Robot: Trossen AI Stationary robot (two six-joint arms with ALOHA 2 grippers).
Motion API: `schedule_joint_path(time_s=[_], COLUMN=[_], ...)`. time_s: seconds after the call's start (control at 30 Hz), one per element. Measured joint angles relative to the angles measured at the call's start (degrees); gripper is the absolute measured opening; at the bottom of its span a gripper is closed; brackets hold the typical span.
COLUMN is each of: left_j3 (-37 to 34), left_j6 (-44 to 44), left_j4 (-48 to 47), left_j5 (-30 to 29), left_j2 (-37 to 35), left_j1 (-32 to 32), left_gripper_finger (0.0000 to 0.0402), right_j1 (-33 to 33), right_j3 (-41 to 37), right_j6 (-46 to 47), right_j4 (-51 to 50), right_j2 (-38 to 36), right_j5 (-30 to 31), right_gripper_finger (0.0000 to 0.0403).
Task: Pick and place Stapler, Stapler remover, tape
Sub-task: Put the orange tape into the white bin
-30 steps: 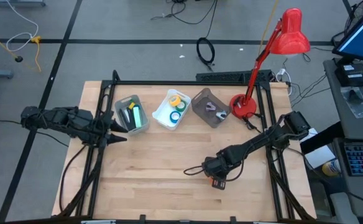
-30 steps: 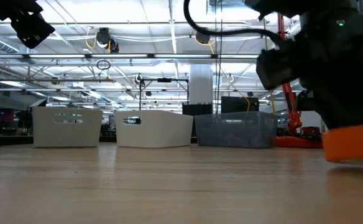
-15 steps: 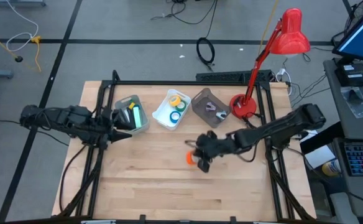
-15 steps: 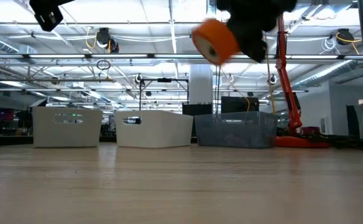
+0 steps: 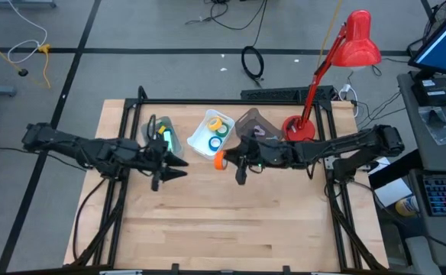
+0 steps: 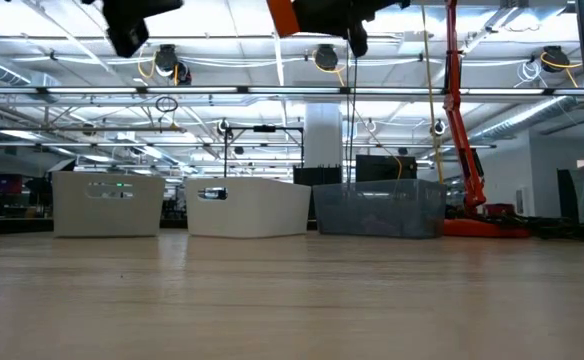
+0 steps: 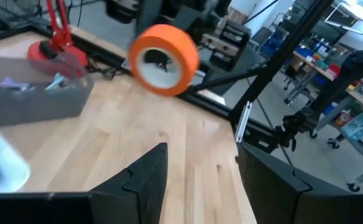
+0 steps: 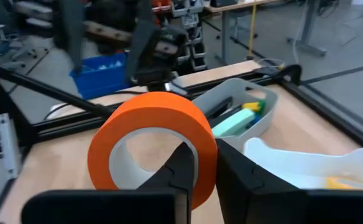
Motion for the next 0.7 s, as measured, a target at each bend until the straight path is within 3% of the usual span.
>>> schedule_joint_path(time_s=[0.57,0.7], left_j3=[0.0,0.0], left_j6=[6.0,6.1], left_j4=[29.0,32.4], left_j5=[-4.5,-4.5], left_j2=[17.9,20.0], left_j1=[1.2,2.6], left_gripper_finger=[0.0198,0.0198], right_j1=[-4.6,-5.2], right_j3=[0.0,0.0], right_j6=[-10.6,-11.3], right_j4=[2.9,3.1], right_j2=[0.0,0.0], right_j5=[0.0,-3.3], right_gripper_finger=[0.0033,0.0033])
